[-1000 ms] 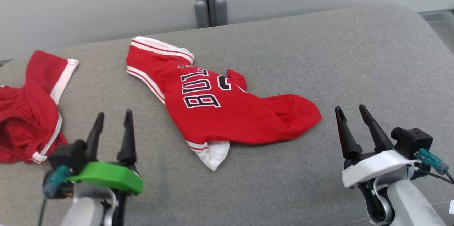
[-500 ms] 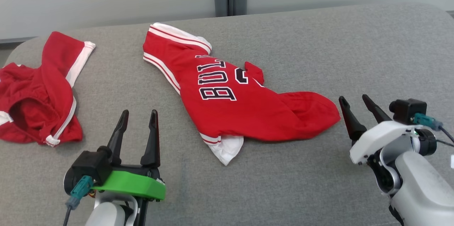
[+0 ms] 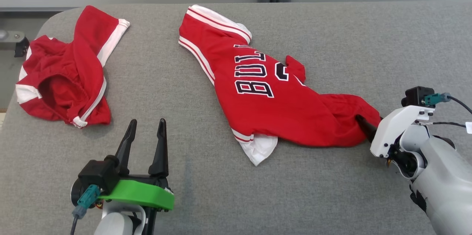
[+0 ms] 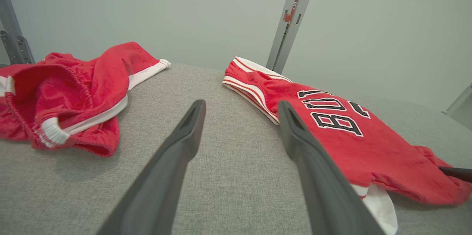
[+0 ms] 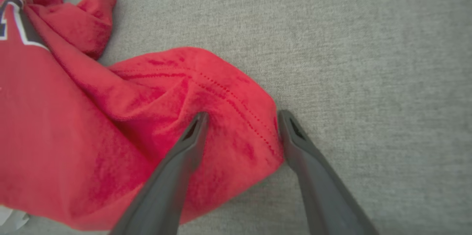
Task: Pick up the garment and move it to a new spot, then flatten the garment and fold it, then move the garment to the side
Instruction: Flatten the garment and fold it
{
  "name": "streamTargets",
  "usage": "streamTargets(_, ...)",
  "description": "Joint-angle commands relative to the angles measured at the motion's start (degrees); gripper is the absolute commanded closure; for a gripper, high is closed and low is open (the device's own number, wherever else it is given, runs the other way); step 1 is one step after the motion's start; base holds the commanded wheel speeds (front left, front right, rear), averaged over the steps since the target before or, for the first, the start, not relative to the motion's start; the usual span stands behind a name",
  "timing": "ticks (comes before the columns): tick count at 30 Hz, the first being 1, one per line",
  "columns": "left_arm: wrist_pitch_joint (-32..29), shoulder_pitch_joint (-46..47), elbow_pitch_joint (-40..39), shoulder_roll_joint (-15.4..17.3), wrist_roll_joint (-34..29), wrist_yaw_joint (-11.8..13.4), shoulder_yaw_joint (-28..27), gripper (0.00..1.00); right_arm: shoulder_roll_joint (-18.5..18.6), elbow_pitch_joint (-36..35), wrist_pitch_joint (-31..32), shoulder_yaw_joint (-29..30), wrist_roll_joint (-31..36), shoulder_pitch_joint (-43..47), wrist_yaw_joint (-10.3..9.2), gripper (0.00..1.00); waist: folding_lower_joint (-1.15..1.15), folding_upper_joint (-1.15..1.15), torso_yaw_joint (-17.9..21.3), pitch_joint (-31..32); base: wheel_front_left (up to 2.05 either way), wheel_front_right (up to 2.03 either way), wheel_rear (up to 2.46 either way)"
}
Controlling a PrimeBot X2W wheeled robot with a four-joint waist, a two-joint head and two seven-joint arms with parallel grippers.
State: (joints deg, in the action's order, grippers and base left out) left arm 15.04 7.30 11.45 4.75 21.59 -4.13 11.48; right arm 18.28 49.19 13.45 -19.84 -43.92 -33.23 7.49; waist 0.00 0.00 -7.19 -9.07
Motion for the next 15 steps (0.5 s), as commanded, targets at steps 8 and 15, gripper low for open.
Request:
streamTargets(8,0.2,-1.1,1.2,-0.9,-1.2,-1.0,-1.6,0.0,1.5,-0.7,-11.6,0.7,0.1,-2.8,0.0,1.0,0.0,0.0,2.7,1.0,0.0,0.0,0.0)
streamTargets(15,0.2,-1.3,2.1,-1.3,-1.8,-1.5,-1.9,0.0,5.6,1.3,-15.5,3.8,0.8,-2.3,-0.01,1.0,0.0,0.0,5.3,1.3,0.0,0.0,0.0)
